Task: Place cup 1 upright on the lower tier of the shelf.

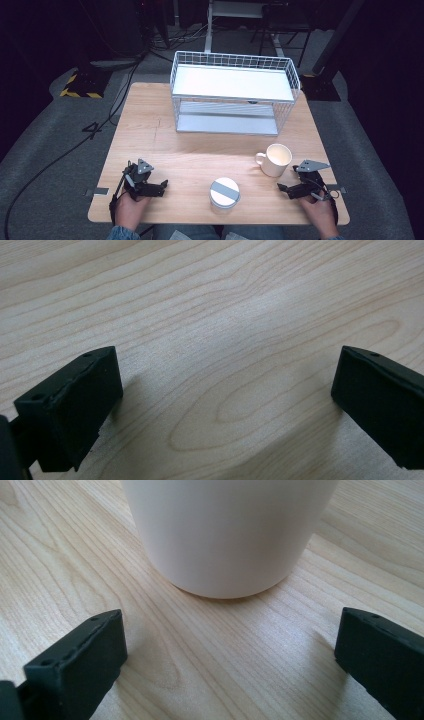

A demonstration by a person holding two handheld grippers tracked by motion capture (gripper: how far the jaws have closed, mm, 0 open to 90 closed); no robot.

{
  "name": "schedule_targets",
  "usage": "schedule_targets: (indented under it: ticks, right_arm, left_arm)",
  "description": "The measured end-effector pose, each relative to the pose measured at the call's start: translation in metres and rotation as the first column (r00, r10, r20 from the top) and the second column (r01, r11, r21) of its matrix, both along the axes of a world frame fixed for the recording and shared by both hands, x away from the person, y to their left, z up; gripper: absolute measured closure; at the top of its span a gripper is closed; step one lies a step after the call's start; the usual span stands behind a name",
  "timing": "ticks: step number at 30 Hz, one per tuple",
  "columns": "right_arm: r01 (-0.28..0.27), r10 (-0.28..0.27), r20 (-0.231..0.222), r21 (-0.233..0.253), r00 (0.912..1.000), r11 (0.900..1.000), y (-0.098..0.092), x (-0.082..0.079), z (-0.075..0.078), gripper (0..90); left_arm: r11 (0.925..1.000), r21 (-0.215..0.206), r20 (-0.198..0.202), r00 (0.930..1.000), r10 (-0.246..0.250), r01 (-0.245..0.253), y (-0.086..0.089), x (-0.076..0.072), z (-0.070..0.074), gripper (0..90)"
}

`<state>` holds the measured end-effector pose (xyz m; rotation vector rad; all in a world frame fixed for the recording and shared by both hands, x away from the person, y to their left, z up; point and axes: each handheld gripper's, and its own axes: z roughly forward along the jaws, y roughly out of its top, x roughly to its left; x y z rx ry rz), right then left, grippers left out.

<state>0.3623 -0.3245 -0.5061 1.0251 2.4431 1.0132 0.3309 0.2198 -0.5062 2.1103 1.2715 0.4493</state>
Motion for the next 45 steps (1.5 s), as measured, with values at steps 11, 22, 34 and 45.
schedule_targets:
  ticks: [11,22,34,45]
  right_arm:
    - [0.000,0.000,0.000,0.000,1.0000,1.000,0.000,0.000,0.000,0.3]
    - [0.004,-0.004,0.000,0.000,1.0000,1.000,0.000,0.000,0.000,0.2]
    - [0.004,-0.004,0.000,0.000,1.0000,1.000,0.000,0.000,0.000,0.2]
    - [0.005,-0.005,0.000,0.000,1.0000,1.000,0.000,0.000,0.000,0.2]
  left_arm:
    - [1.0000,0.000,-0.001,1.0000,-0.001,0.001,-0.001,0.001,0.000,0.0]
    - [0.9997,-0.021,-0.008,0.9999,0.009,-0.010,-0.001,0.002,0.001,0.0]
    - [0.9958,-0.092,0.067,0.9977,0.008,-0.002,-0.003,-0.003,0.032,0.0]
    - [0.9915,-0.105,0.125,0.9902,-0.063,0.076,-0.022,-0.017,0.058,0.0]
